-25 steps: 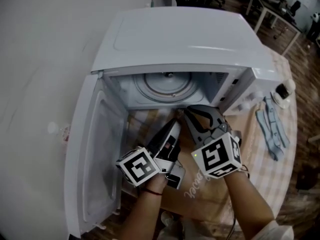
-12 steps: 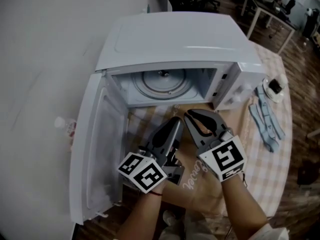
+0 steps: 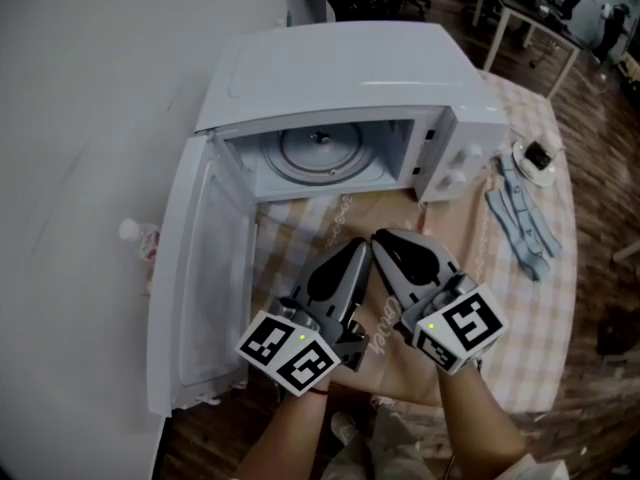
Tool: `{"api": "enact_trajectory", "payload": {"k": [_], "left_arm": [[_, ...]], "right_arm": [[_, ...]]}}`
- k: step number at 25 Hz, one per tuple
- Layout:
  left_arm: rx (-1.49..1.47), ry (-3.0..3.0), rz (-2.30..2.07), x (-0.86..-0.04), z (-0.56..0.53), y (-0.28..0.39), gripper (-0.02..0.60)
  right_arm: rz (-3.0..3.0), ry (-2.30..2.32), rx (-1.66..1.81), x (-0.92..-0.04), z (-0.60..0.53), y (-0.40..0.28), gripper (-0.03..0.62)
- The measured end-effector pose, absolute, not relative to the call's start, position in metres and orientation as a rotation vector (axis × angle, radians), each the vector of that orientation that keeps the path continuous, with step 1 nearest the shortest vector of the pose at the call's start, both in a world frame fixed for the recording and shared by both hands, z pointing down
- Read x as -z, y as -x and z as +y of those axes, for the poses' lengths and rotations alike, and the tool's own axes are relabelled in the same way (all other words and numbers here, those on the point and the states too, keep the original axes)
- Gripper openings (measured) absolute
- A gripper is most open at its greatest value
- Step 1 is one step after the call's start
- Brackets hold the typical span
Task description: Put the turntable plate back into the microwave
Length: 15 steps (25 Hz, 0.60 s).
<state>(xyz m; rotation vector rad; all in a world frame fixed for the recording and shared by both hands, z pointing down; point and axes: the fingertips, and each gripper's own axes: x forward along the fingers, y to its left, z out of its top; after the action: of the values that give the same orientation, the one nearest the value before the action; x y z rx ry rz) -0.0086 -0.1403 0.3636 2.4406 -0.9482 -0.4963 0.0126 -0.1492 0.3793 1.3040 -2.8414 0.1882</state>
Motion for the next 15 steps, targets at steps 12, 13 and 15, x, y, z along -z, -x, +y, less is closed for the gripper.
{"api": "enact_trajectory", "payload": {"k": [12,13,15], "left_arm": [[0.420,-2.556,-0.941,-0.295,-0.079,0.003,0.002],[0.423,-2.563,-0.937,-0.287,-0.072,0.003,0.002],[0.435,-2.577,-0.935,-0.269,-0.058,0.002,0.002]], "right_arm": [[-2.949,-1.323,-0.348,-0.315,-0.086,-0.015,0.040],[-2.959,-1.324,-0.355,-0.307,-0.079,-0.016,0.038],[-2.977,-1.326,-0.359,-0.289,-0.066,-0.016,0.037]]}}
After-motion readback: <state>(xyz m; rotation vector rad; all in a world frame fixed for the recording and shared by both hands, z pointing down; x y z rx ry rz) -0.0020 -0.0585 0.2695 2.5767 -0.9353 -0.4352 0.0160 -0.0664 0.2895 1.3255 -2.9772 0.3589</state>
